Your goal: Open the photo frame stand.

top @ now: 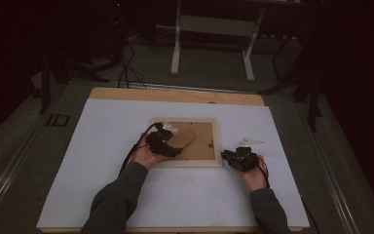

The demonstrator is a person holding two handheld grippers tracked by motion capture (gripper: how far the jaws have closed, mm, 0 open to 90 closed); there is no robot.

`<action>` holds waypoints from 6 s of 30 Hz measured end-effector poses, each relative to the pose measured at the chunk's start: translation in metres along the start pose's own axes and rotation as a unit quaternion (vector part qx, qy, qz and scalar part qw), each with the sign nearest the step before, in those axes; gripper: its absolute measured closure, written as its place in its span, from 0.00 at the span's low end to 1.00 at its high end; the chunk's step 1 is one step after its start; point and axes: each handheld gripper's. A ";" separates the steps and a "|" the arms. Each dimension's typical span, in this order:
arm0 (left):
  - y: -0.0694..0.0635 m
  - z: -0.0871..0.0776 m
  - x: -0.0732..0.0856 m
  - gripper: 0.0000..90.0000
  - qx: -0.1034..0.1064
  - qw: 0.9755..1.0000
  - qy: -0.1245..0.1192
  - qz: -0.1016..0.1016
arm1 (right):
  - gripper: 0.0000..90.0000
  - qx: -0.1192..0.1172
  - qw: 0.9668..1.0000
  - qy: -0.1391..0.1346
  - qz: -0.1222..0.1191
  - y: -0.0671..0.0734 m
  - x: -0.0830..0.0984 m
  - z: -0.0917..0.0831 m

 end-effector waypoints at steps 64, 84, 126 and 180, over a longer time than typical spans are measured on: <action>-0.050 -0.033 0.016 0.42 -0.123 0.985 -0.088 0.079 | 0.74 -0.018 1.000 -0.003 0.007 0.009 -0.012 -0.003; -0.057 -0.036 0.017 0.42 -0.139 0.981 -0.100 0.093 | 0.73 -0.018 1.000 -0.002 0.008 0.003 -0.027 -0.003; -0.068 -0.041 0.023 0.42 -0.166 0.969 -0.132 0.129 | 0.57 -0.081 0.995 0.040 0.037 -0.026 -0.073 0.003; -0.013 -0.037 0.026 0.57 0.097 0.988 -0.083 -0.086 | 0.64 -0.083 0.995 0.019 0.046 -0.022 -0.067 -0.003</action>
Point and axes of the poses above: each handheld gripper's, and its own axes: z roughly forward along the jaws, x roughly out of its underside, y roughly to its left, and after that the axes turned 8 degrees about -x, right-handed
